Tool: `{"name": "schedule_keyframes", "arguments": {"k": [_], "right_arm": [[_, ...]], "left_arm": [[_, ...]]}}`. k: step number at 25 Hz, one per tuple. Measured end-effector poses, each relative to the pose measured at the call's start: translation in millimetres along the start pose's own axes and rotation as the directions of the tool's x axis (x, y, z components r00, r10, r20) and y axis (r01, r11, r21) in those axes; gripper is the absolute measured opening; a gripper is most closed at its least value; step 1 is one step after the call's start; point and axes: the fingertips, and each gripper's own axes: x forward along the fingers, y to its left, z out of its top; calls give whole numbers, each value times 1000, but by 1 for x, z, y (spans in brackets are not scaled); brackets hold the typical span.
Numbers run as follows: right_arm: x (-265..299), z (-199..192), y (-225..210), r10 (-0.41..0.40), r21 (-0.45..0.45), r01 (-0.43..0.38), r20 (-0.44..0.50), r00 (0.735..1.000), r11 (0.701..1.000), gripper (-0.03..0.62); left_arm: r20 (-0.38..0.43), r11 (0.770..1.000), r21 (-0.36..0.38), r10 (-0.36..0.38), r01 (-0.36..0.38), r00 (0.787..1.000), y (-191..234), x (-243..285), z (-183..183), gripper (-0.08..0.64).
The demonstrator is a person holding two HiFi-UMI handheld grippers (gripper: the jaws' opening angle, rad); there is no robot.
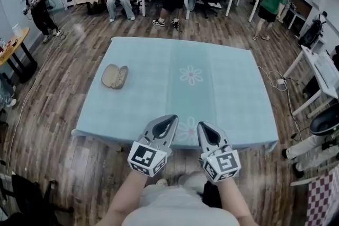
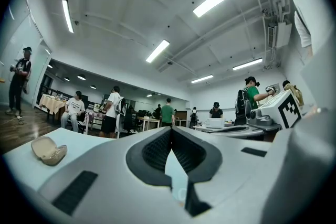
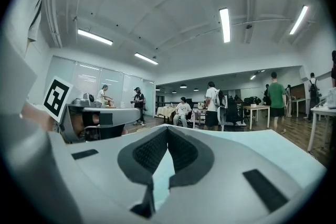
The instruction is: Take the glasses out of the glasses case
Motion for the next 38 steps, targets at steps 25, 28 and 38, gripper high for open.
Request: {"name": "schedule_keyframes", "arguments": {"k": [25, 28, 38], "right_arm": [[78, 7, 66, 173, 0, -173, -11, 985, 985, 8], [102, 9, 83, 200, -5, -200, -12, 980, 980, 8], [172, 19, 123, 217, -3, -217, -16, 976, 976, 8]], "left_arm": [[9, 977, 9, 214, -214, 977, 104, -51, 11, 9], [8, 969, 6, 247, -247, 969, 131, -62, 12, 8], [-8, 965, 6, 262, -262, 965, 206, -78, 20, 8]]}}
